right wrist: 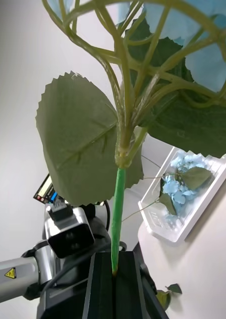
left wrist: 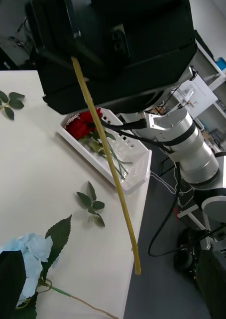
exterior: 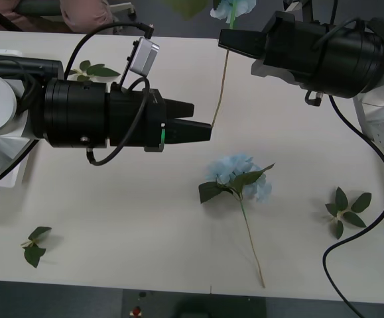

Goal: Put the red flowers into the right box and the blue flowers into the left box

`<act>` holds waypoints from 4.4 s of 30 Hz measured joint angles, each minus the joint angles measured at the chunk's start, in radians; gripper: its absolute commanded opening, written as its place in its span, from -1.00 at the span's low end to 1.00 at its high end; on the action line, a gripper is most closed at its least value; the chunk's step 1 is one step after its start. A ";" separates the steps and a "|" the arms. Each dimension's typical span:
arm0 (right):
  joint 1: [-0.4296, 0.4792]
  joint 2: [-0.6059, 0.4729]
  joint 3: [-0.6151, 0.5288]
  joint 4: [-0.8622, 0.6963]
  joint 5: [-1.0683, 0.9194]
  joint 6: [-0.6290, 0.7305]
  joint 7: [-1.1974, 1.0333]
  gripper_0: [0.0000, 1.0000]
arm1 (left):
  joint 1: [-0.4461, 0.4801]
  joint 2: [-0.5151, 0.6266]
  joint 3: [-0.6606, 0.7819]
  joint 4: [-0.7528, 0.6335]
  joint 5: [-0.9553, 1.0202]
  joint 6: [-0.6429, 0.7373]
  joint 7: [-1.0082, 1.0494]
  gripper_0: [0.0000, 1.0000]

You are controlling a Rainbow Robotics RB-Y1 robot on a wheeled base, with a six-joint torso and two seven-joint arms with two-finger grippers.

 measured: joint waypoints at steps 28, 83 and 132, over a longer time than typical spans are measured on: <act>0.000 0.000 0.000 0.000 0.000 0.000 0.000 -1.00 | -0.220 -0.057 -0.137 0.202 0.023 -0.069 0.108 -1.00; 0.006 -0.267 0.042 0.001 0.326 0.250 -0.234 1.00 | 0.317 0.271 0.865 0.966 0.104 0.709 0.117 -1.00; 0.276 -0.110 0.441 -0.560 1.360 0.528 -0.649 1.00 | 0.411 0.358 0.839 0.505 0.198 0.632 0.126 1.00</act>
